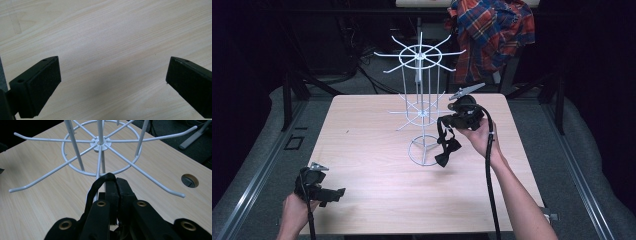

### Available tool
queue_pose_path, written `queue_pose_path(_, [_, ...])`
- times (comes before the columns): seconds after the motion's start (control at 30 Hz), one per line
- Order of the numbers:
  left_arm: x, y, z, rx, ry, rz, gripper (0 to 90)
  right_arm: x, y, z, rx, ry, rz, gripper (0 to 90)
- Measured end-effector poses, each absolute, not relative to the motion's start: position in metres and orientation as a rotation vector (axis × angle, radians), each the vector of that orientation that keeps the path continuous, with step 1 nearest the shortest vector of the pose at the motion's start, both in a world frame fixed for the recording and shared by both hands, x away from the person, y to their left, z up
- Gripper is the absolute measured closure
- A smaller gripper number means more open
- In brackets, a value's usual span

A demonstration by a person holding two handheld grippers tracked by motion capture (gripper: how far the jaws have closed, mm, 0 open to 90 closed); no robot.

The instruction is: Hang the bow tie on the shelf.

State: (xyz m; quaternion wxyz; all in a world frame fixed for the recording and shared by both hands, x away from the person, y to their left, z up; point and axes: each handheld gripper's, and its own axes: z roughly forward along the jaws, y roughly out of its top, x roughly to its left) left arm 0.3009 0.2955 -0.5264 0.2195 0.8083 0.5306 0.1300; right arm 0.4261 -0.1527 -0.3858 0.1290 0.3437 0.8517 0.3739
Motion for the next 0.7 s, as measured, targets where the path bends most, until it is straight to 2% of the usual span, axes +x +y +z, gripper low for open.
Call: queue_pose_path(0.7, [0.2964,0.3002,-0.5250,2.219,1.483,0.378,0.0,0.4325,-0.1489,-0.3913,0.991,2.513,1.083,87.6])
